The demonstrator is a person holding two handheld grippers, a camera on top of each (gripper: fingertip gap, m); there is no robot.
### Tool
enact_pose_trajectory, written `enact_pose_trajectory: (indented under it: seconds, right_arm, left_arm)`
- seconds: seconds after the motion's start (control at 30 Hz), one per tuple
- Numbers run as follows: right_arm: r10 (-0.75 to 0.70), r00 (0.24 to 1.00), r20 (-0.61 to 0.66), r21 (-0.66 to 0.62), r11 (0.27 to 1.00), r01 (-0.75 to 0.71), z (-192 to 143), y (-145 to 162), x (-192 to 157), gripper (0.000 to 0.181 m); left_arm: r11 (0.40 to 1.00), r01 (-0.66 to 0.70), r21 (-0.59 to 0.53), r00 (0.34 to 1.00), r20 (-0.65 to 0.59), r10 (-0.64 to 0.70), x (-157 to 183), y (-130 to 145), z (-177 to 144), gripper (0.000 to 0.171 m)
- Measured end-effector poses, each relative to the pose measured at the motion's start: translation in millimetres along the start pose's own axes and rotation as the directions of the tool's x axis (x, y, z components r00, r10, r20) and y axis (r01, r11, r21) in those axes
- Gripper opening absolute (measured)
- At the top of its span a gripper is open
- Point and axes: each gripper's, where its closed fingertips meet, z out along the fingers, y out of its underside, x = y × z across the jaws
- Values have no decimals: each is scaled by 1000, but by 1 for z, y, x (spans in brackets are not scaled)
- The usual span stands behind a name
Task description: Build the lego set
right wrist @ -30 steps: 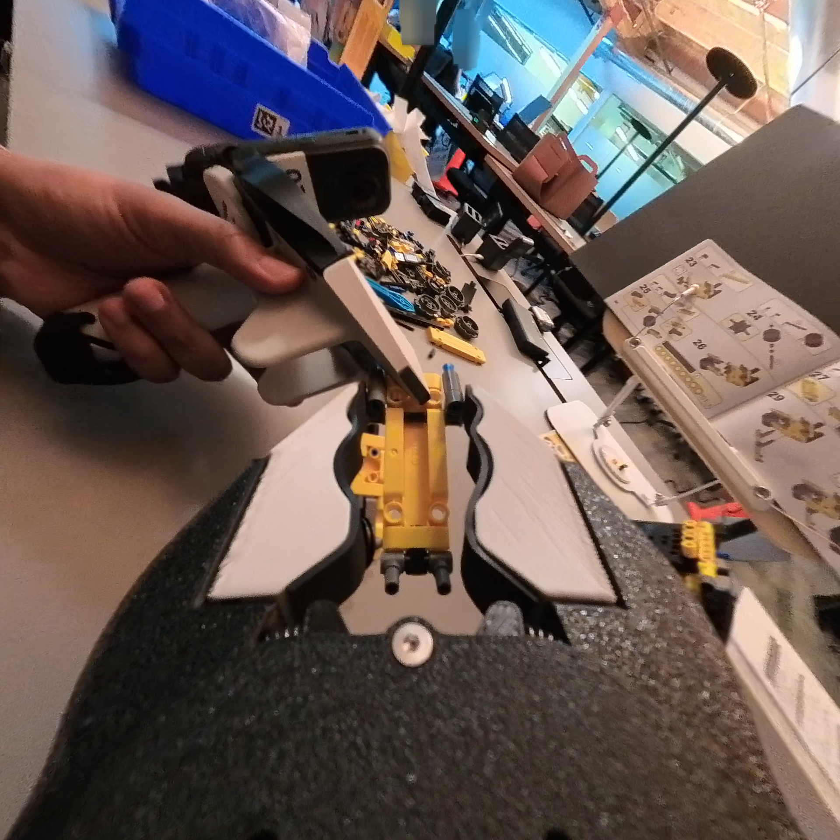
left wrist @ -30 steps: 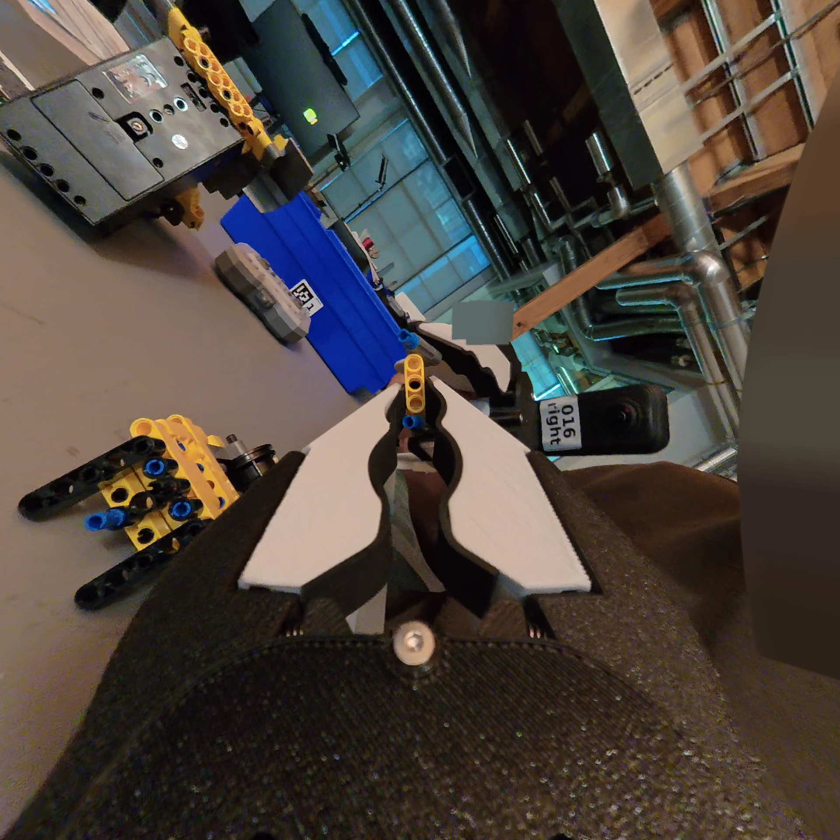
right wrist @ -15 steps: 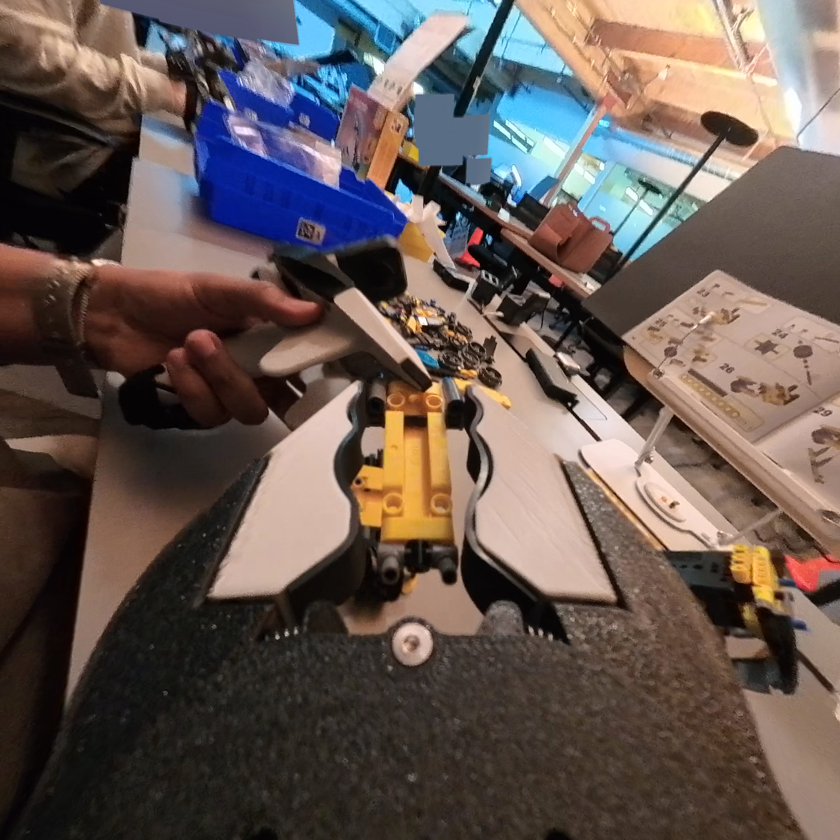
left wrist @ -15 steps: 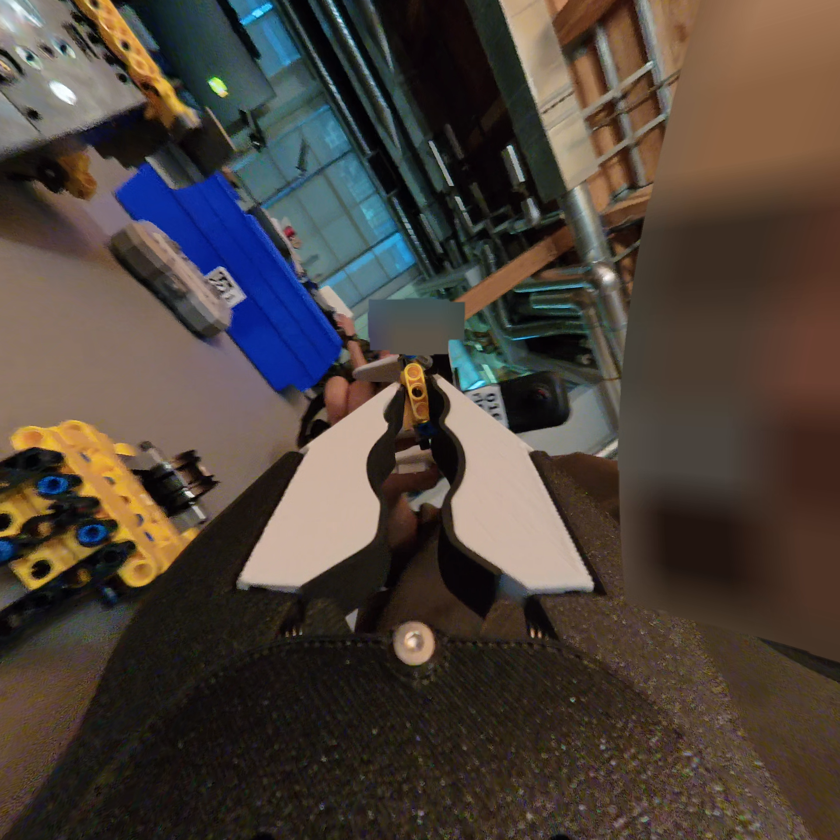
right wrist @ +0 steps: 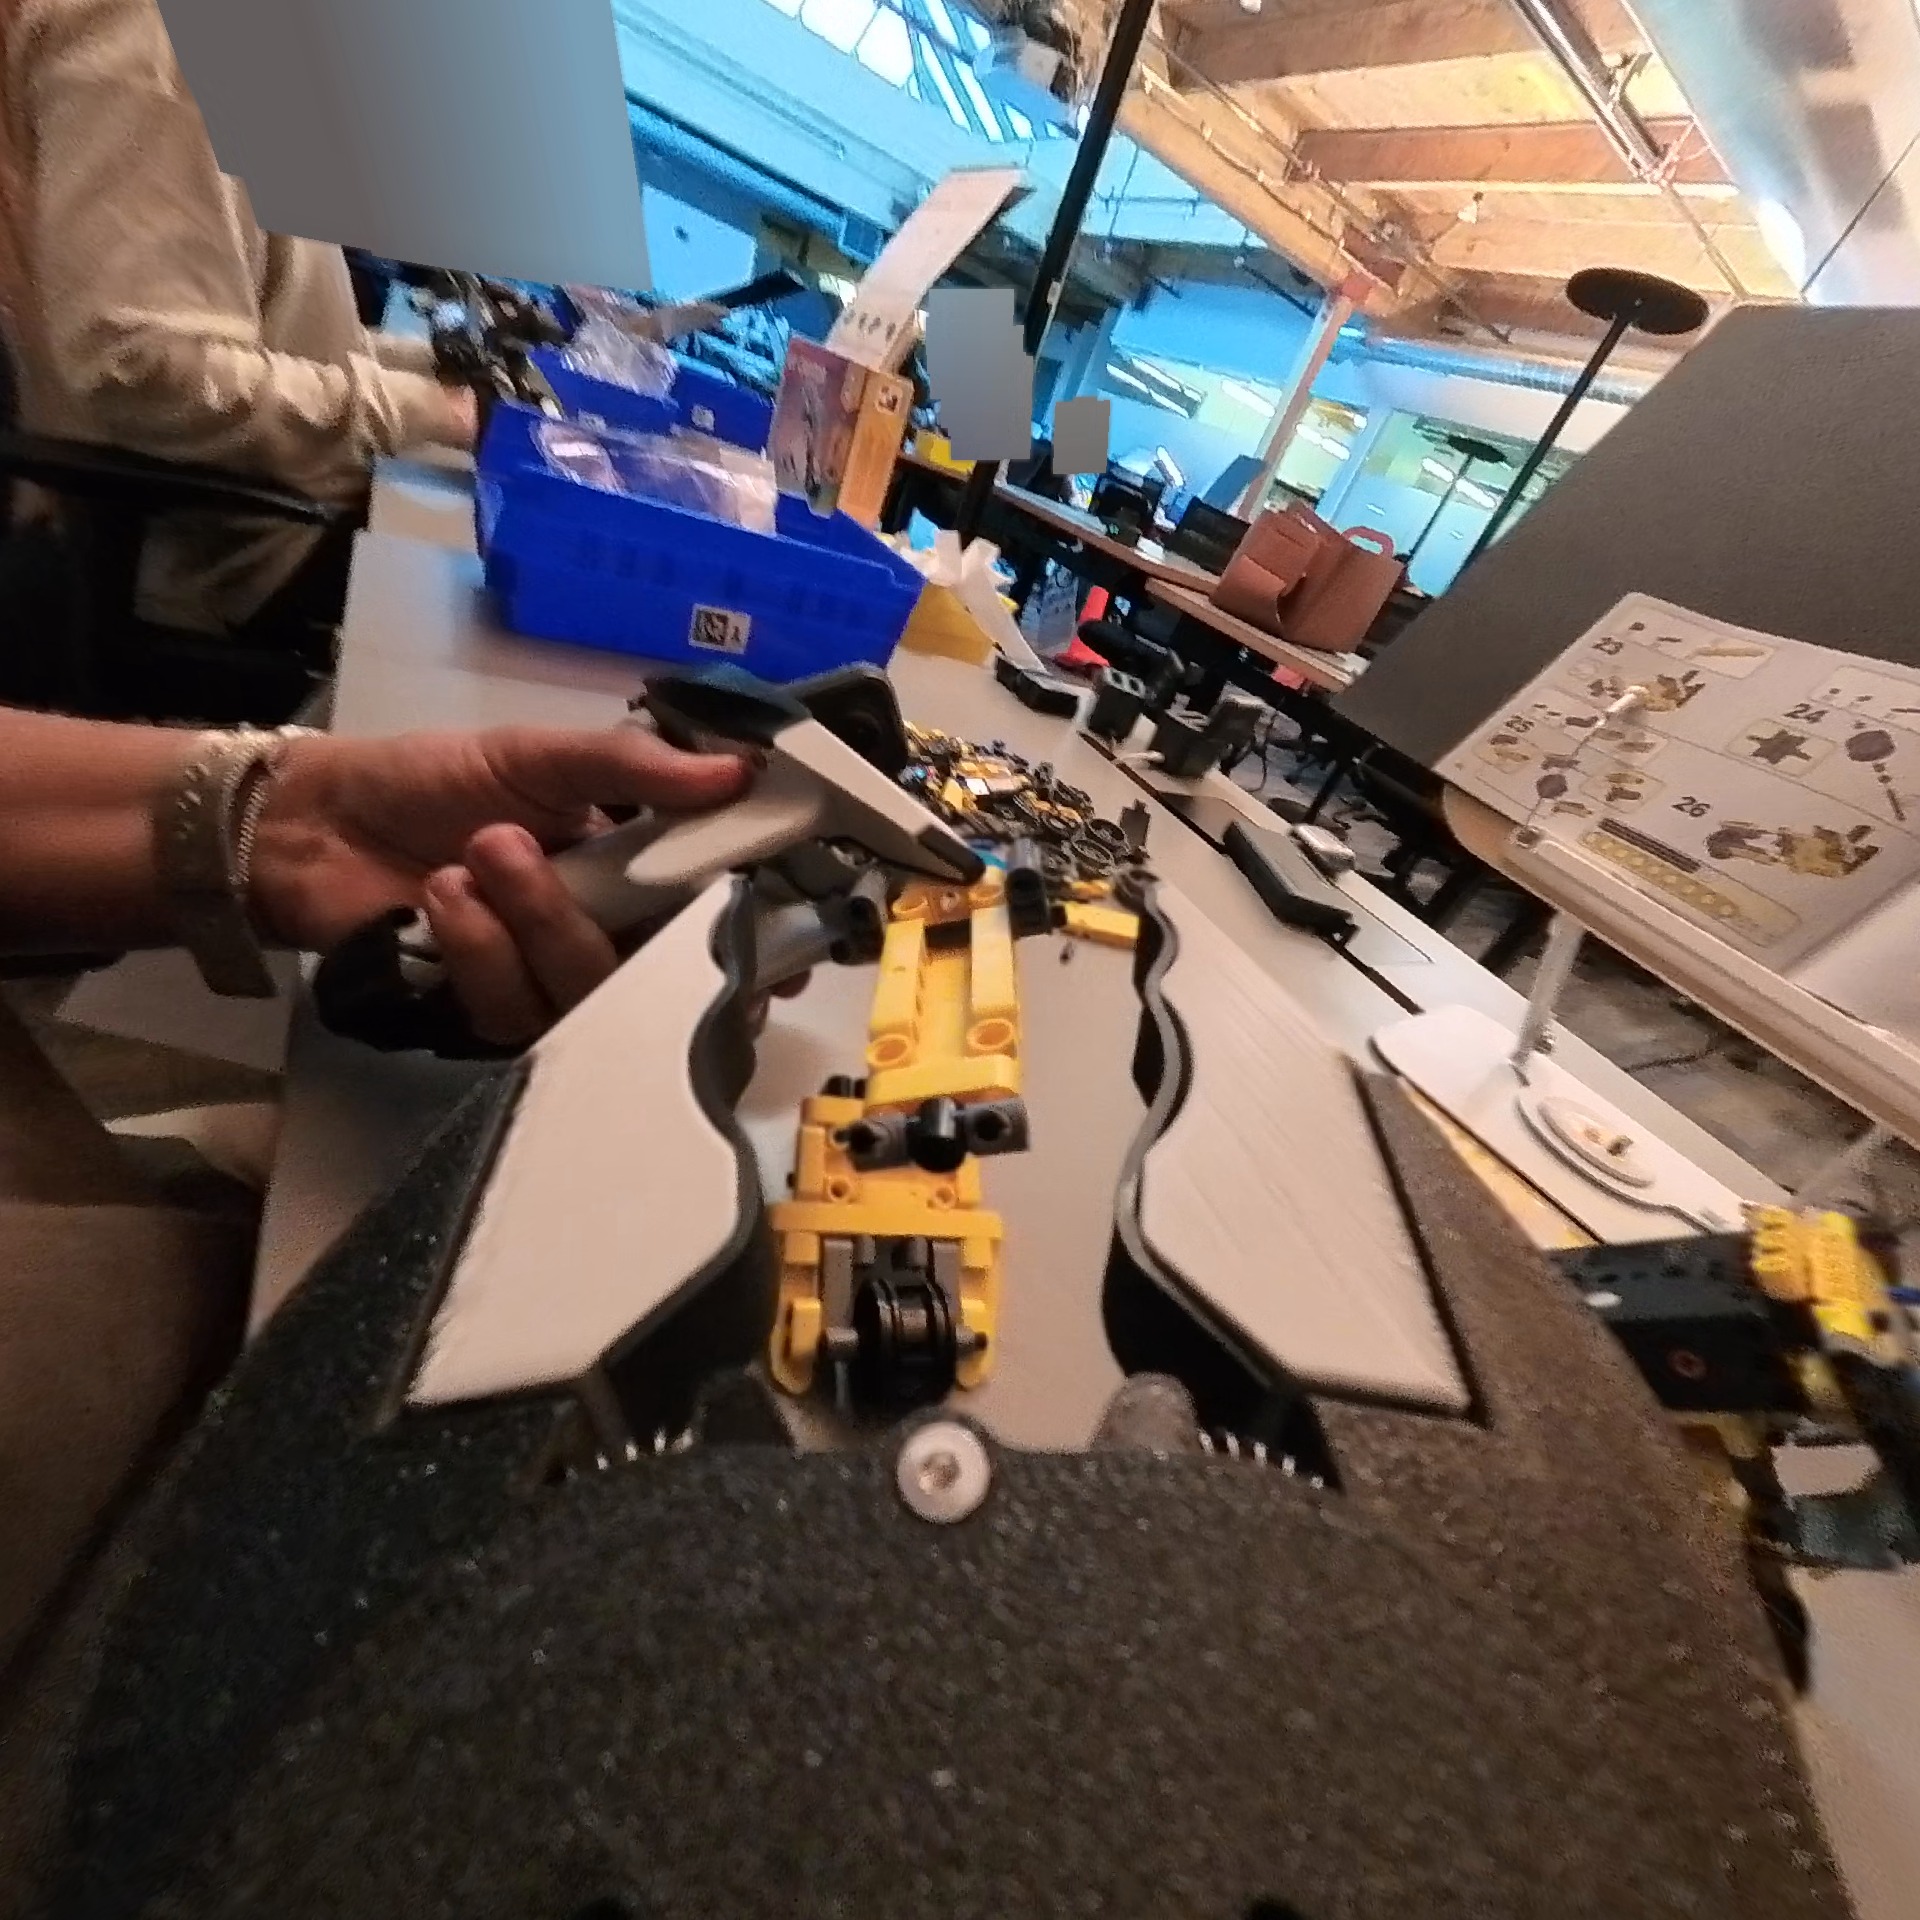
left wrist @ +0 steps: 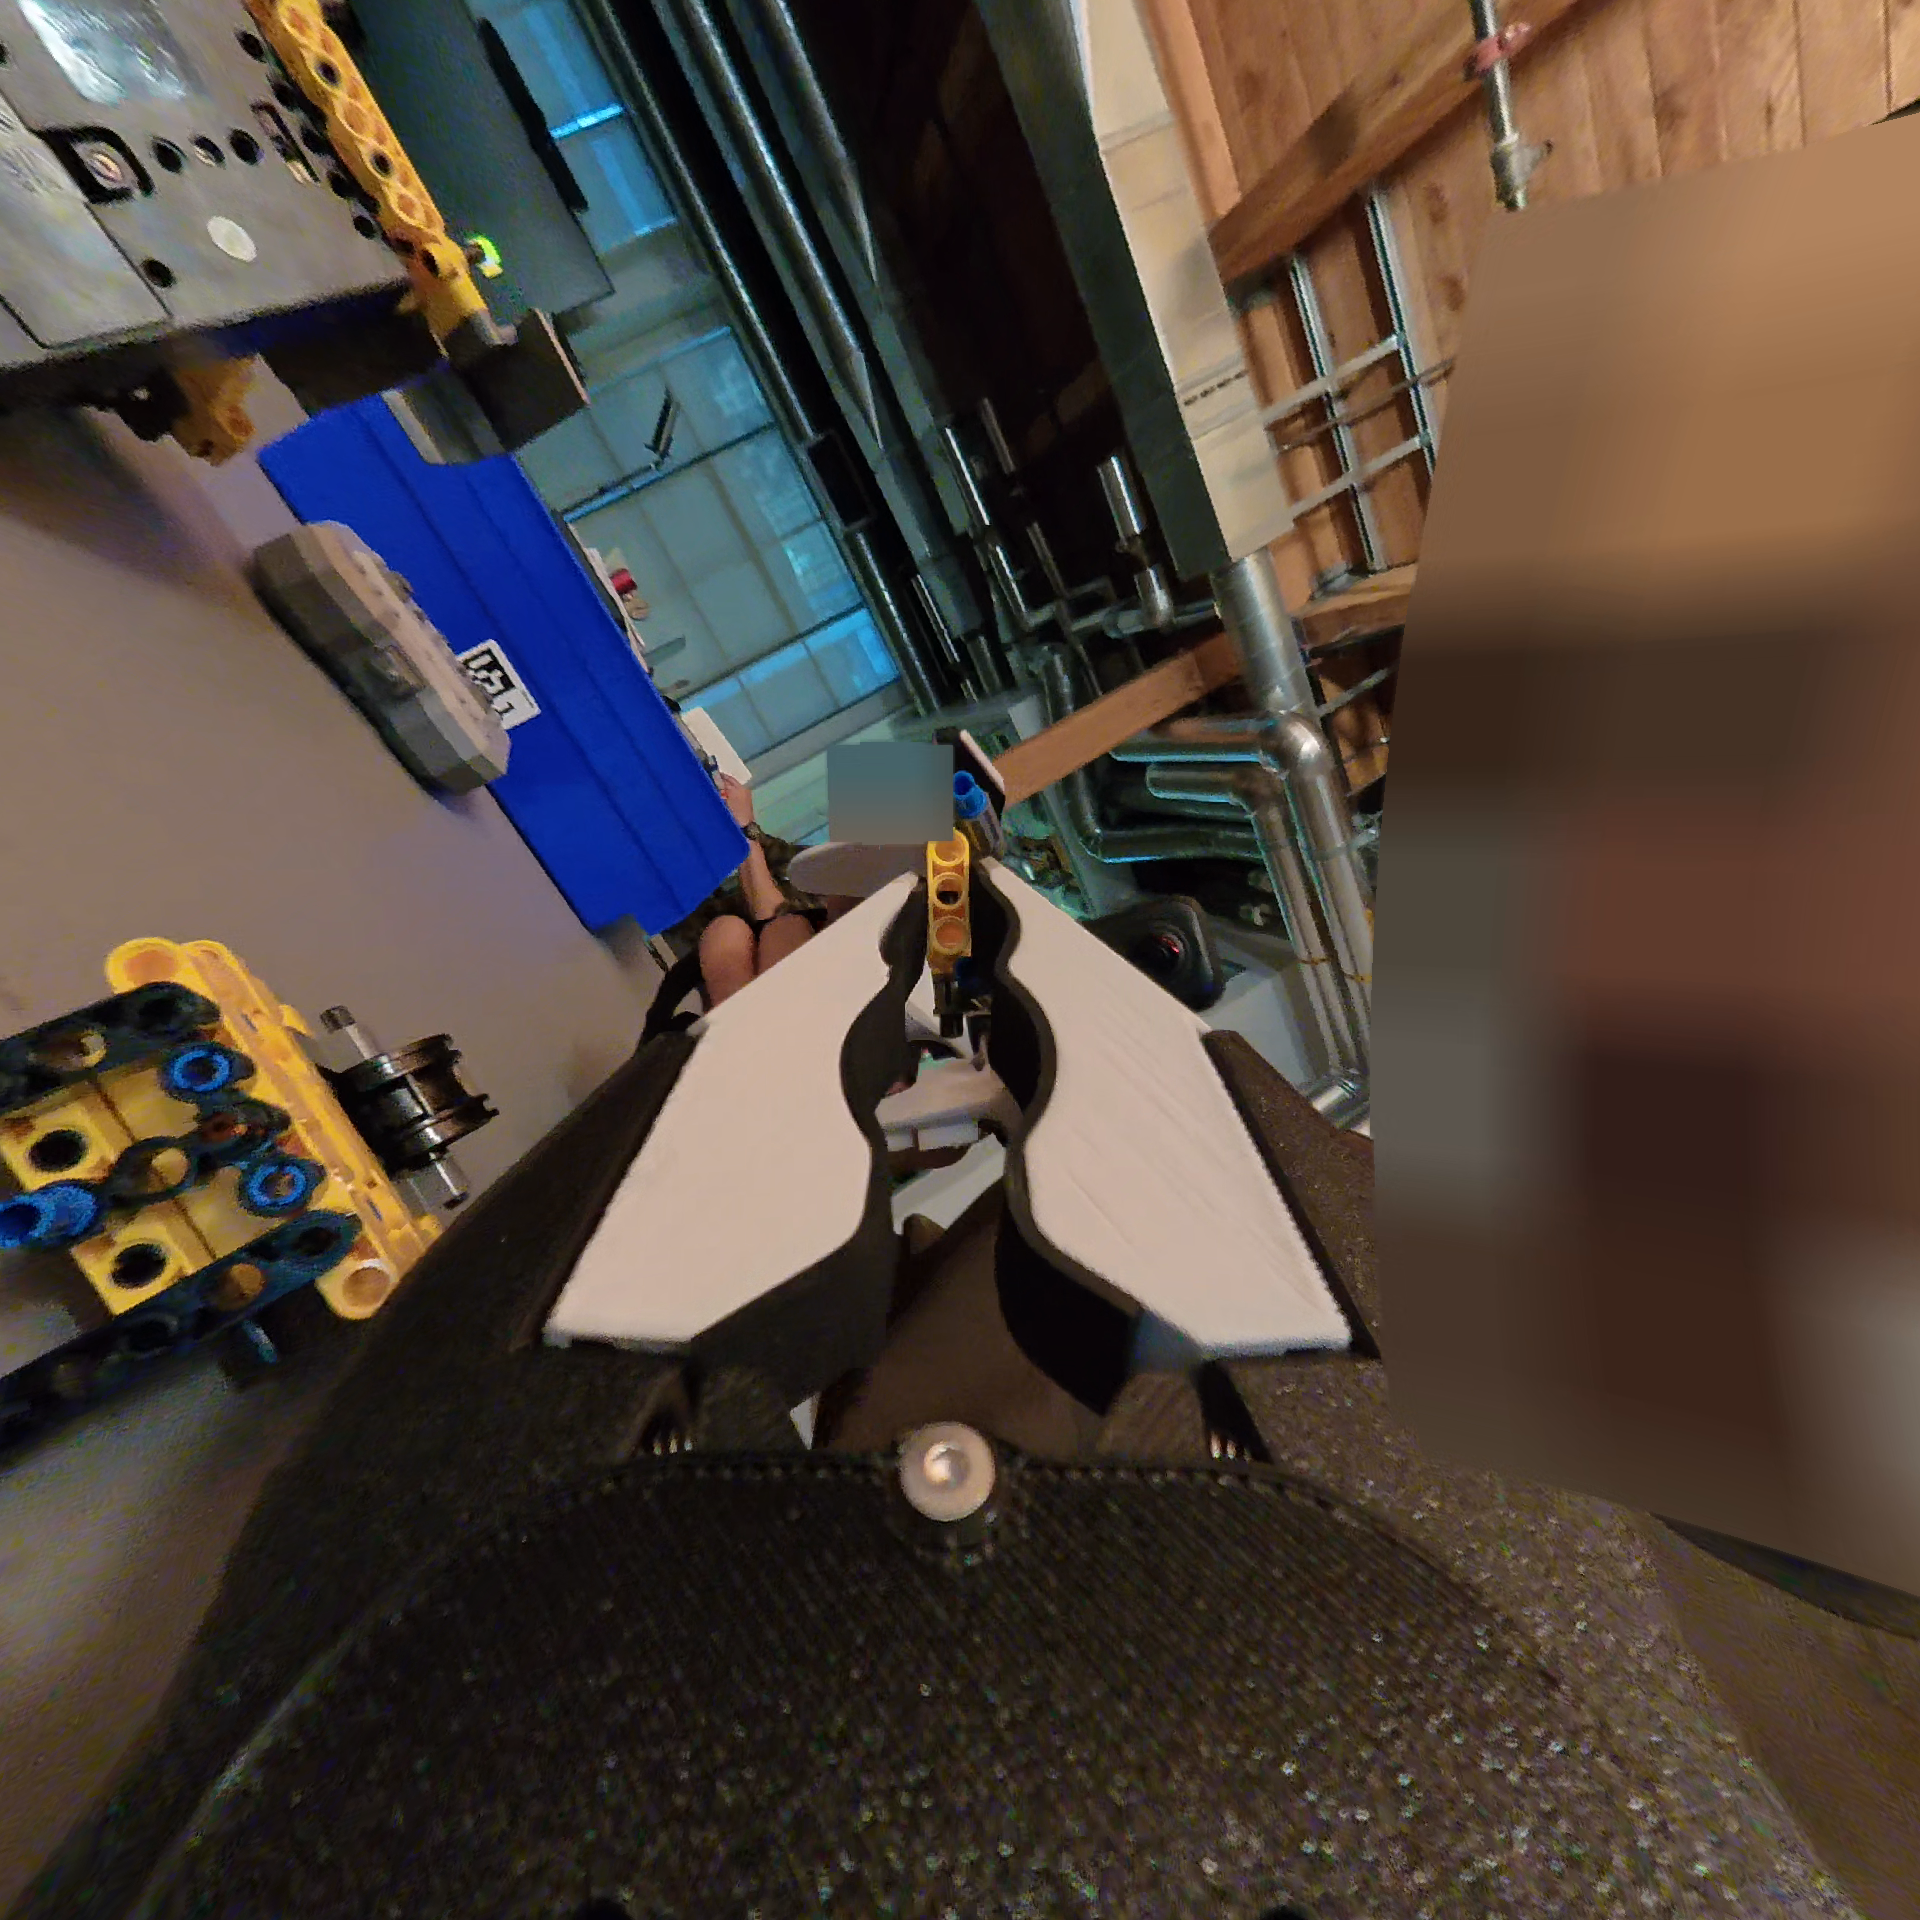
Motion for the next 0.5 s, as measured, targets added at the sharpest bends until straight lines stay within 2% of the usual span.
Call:
enact_pose_trajectory:
  seconds: [0.03, 0.17, 0.27, 0.4, 0.5]
  right_arm:
    - [-30, 999, -16, -29, 999, 29, 2, 4, 0, 74]
    - [-204, 977, -66, -138, 971, 194, 10, 16, -2, 79]
    - [-301, 949, -88, -158, 945, 285, 12, 15, -4, 74]
    - [-353, 931, -95, -161, 928, 335, 11, 16, -2, 57]
    - [-333, 941, -69, -188, 930, 315, 12, 21, -2, 56]
  left_arm:
    - [1000, -2, 7, 1000, 12, 2, -2, -1, 0, 2]
    - [1000, 7, 13, 1000, 29, -7, -5, 1, 1, 2]
    - [1000, -7, -3, 998, 55, 7, -8, 5, 2, 2]
    - [999, -33, -12, 997, 70, 34, -8, 6, 3, 2]
    - [997, -78, -26, 992, 102, 81, -9, 7, 3, 2]
